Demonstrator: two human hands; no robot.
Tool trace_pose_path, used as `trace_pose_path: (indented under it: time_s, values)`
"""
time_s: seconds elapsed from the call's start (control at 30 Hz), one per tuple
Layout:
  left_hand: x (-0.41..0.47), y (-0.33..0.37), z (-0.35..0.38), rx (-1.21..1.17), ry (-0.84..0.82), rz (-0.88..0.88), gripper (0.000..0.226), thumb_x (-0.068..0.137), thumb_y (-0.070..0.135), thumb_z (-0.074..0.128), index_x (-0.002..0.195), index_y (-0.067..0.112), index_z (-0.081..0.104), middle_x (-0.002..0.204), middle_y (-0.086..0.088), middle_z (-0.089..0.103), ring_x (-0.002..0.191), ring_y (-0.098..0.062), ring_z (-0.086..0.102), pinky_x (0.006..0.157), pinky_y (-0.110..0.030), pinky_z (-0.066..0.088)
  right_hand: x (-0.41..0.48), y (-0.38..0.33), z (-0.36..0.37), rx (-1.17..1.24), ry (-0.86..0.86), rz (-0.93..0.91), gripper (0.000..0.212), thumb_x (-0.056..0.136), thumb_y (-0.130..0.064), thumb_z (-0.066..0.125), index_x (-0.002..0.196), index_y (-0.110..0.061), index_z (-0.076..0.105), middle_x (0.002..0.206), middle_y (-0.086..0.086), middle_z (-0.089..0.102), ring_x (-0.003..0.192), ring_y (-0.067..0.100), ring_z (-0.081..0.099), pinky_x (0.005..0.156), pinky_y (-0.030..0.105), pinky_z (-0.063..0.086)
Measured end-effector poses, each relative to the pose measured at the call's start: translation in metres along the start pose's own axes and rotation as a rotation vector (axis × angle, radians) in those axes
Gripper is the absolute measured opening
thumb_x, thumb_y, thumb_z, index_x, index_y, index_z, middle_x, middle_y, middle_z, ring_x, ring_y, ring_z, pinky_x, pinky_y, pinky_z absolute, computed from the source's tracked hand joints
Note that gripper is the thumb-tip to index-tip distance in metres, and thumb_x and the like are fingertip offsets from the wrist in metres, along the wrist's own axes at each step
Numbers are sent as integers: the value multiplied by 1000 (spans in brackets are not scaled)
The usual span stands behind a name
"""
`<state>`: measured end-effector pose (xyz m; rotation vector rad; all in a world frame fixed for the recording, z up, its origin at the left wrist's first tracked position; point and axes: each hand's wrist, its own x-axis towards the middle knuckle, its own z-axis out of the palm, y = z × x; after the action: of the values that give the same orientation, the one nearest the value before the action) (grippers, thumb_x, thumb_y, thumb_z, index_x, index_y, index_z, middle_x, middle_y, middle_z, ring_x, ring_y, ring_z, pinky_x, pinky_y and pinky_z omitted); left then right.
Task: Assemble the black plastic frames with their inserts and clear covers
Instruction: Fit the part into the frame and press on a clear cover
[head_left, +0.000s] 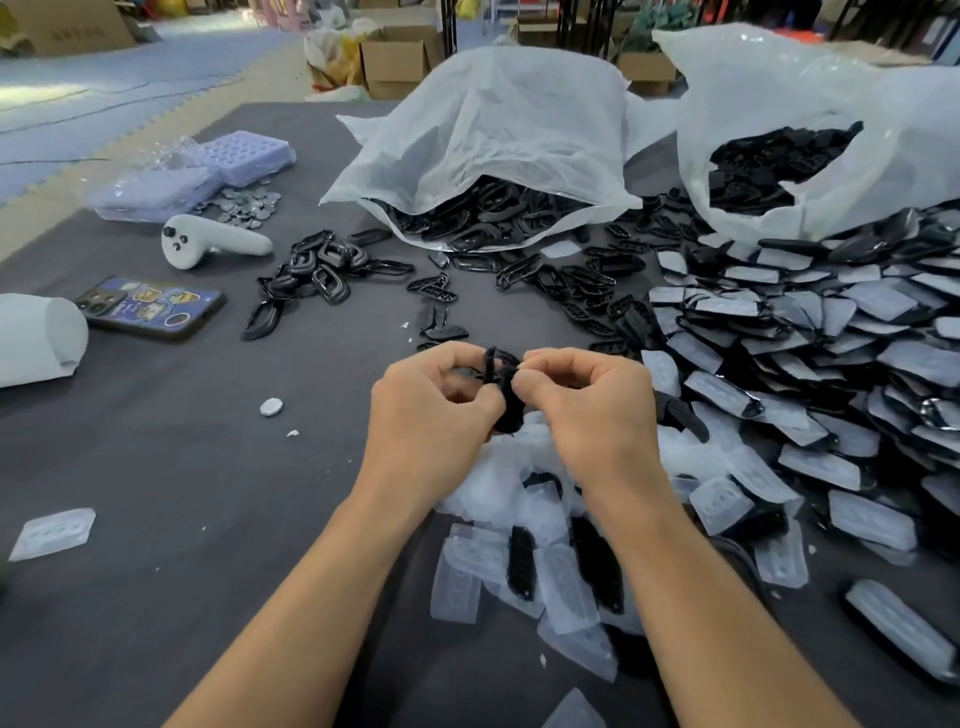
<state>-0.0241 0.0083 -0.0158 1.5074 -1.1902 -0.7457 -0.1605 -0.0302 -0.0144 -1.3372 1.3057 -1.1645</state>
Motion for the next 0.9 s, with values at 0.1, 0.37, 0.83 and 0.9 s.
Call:
trace_pose_path:
  time_s: [0.1, 0.37, 0.83, 0.9]
  values:
    - [1, -1, 1, -111, -52, -40, 26, 80, 15, 69, 96, 32, 79, 77, -2, 80, 72, -23, 79, 71, -38, 65, -1, 0, 0, 5, 27, -9, 14, 78, -12, 82, 72, -25, 79, 71, -10, 76, 69, 9, 73, 65, 20, 58]
    - [-1, 1, 1, -199, -58, -41, 24, 86, 10, 71, 97, 27, 85, 84, -7, 81, 84, -32, 79, 78, -42, 64, -6, -1, 7, -38, 82, -68, 14, 80, -15, 82, 71, -24, 77, 66, -14, 73, 63, 1, 69, 58, 11, 49]
    - [-2, 1, 2, -183, 102, -41, 25, 75, 18, 69, 88, 34, 83, 75, -3, 80, 73, -30, 78, 68, -41, 66, -8, -4, 4, -169, -123, -102, 22, 93, -25, 70, 73, -20, 65, 57, -3, 70, 47, 13, 66, 47, 22, 48]
    - [0, 1, 1, -101, 157, -36, 26, 74, 26, 68, 89, 43, 81, 75, 6, 80, 75, -23, 78, 73, -44, 67, -8, -4, 3, -95, -201, -77, 14, 88, -10, 69, 79, -20, 68, 61, -1, 72, 51, 12, 67, 51, 25, 51]
